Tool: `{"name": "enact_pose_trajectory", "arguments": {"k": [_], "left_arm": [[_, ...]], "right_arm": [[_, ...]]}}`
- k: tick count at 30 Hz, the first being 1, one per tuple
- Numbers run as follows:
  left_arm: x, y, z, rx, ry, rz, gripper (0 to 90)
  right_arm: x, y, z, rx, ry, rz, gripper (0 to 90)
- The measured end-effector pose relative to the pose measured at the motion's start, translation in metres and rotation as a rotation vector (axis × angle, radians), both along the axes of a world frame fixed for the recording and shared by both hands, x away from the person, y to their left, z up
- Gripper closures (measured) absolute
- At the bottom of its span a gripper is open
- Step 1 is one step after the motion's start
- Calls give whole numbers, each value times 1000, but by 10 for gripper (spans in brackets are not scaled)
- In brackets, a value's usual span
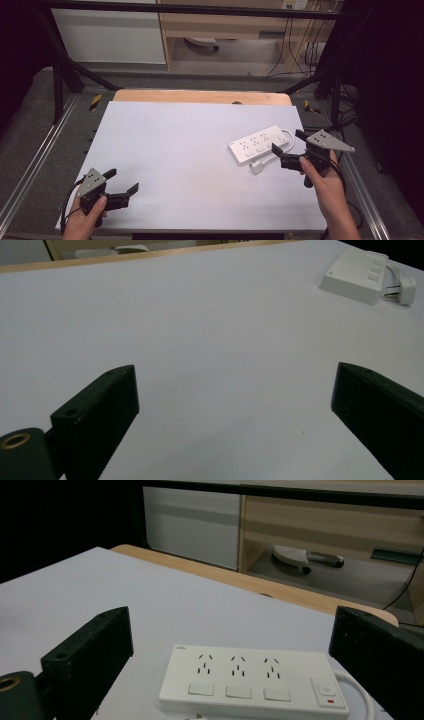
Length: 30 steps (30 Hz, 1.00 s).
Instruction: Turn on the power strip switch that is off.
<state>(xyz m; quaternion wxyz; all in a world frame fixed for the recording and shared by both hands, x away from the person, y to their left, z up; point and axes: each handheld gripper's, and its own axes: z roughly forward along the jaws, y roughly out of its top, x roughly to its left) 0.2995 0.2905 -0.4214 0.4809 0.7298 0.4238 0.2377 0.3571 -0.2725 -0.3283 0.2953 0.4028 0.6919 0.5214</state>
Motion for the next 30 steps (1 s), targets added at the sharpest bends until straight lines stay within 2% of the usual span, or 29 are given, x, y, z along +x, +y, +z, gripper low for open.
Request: {"name": "enact_pose_trajectory", "arguments": {"k": [2, 9, 13, 17, 24, 26, 28, 30], "left_arm": [[0, 0, 0, 3, 1, 0, 52], [0, -1, -1, 6, 7, -2, 51], [1, 0, -1, 7, 7, 2, 51], [1, 1, -1, 0, 10, 7, 51], [1, -1, -2, 1, 16, 4, 51], [1, -1, -1, 6, 12, 2, 51], [1, 0, -1, 7, 10, 1, 52], [1, 0, -1, 6, 9, 1, 51]], "right_arm": [[-5, -5, -2, 18, -1, -8, 42], [-17, -19, -14, 33, 10, -23, 45], [-22, -24, -24, 31, 16, -32, 49], [-26, -30, -40, 34, 20, -66, 57], [-27, -33, -83, 30, 82, -51, 54], [-25, -31, -95, 32, 124, -27, 63], [-22, -28, -104, -6, 162, 3, 58], [-20, -26, -109, -58, 196, -11, 56]]}}
